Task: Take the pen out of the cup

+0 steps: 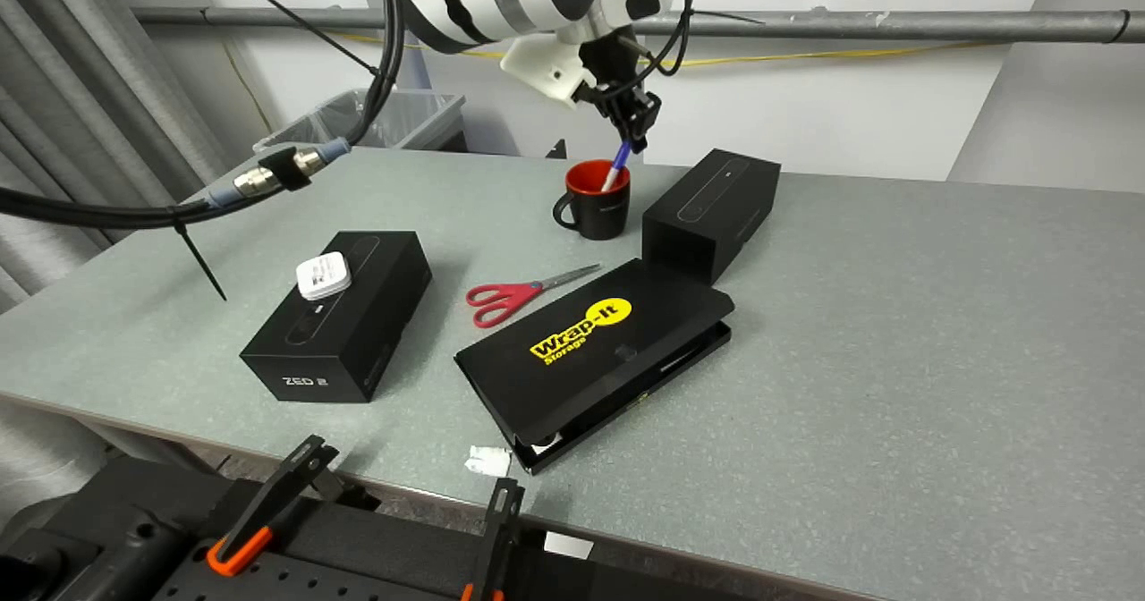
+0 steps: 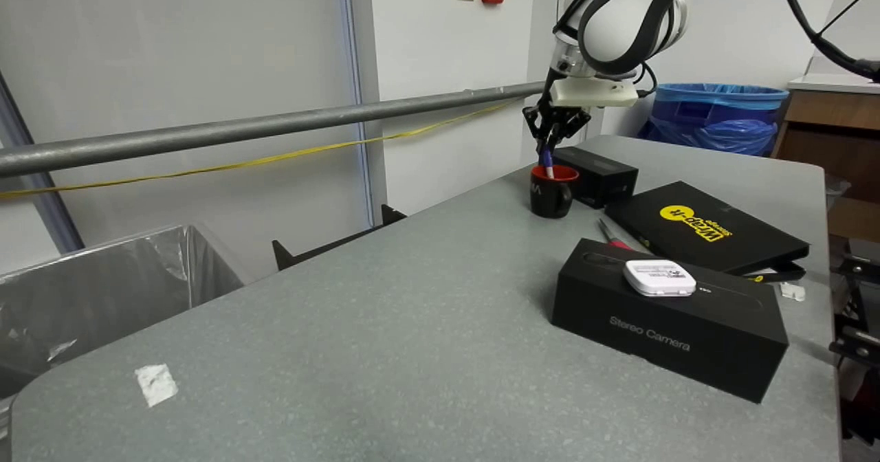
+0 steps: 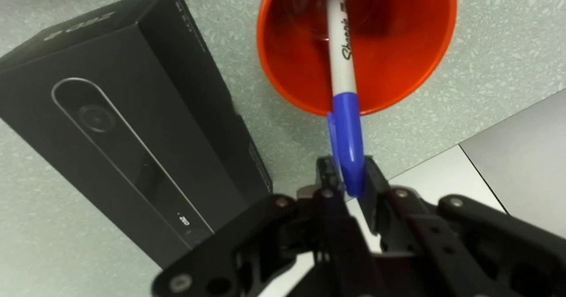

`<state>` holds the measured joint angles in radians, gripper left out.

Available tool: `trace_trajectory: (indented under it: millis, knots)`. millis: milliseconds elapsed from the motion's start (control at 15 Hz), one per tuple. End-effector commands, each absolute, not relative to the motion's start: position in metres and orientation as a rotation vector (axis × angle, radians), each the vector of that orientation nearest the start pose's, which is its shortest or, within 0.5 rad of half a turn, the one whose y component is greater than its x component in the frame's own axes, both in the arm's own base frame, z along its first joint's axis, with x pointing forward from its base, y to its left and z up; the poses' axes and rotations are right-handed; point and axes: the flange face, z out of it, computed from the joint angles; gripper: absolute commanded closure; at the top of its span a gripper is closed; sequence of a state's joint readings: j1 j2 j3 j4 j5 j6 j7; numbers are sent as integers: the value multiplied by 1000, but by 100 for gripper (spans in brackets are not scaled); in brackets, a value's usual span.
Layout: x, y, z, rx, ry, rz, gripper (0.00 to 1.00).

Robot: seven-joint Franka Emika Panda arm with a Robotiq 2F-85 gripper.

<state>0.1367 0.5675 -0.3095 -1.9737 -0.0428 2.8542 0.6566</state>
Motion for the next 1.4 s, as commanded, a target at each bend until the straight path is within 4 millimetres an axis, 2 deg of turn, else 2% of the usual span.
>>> trace_trajectory:
  millis: [0, 200, 333, 467, 533, 667, 867, 1133, 1333]
  knots:
    - [629, -102, 267, -2899, 1106, -688, 96]
    - [616, -100, 315, -2862, 1017, -760, 96]
    - [603, -88, 347, -2855, 880, -780, 96]
    - [596, -58, 361, -2860, 713, -757, 96]
    - [596, -39, 358, -2861, 657, -729, 96]
    - [599, -2, 338, -2885, 545, -645, 96]
    - [604, 44, 277, -2984, 406, -449, 96]
    - [604, 74, 200, -3137, 171, -236, 96]
    - [608, 85, 171, -3197, 76, -196, 96]
